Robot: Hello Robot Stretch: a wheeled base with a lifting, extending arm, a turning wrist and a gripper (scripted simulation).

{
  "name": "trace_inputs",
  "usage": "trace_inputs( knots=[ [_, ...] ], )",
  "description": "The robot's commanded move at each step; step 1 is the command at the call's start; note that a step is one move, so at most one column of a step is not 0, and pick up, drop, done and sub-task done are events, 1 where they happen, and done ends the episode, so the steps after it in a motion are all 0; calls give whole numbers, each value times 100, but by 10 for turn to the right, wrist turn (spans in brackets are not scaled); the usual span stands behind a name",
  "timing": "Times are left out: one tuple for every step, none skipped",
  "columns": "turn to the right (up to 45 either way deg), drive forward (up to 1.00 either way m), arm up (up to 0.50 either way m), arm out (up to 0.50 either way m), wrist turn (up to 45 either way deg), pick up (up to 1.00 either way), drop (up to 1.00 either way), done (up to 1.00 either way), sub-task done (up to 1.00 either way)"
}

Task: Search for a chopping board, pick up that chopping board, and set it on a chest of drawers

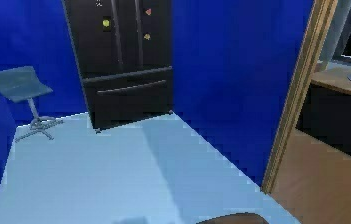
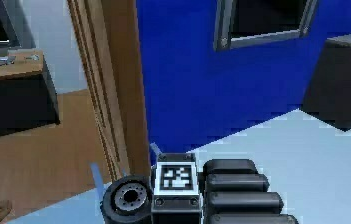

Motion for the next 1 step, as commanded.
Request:
trace_inputs(
  knots=[
    [180,0,0,0,0,0,0,0,0]
  ],
)
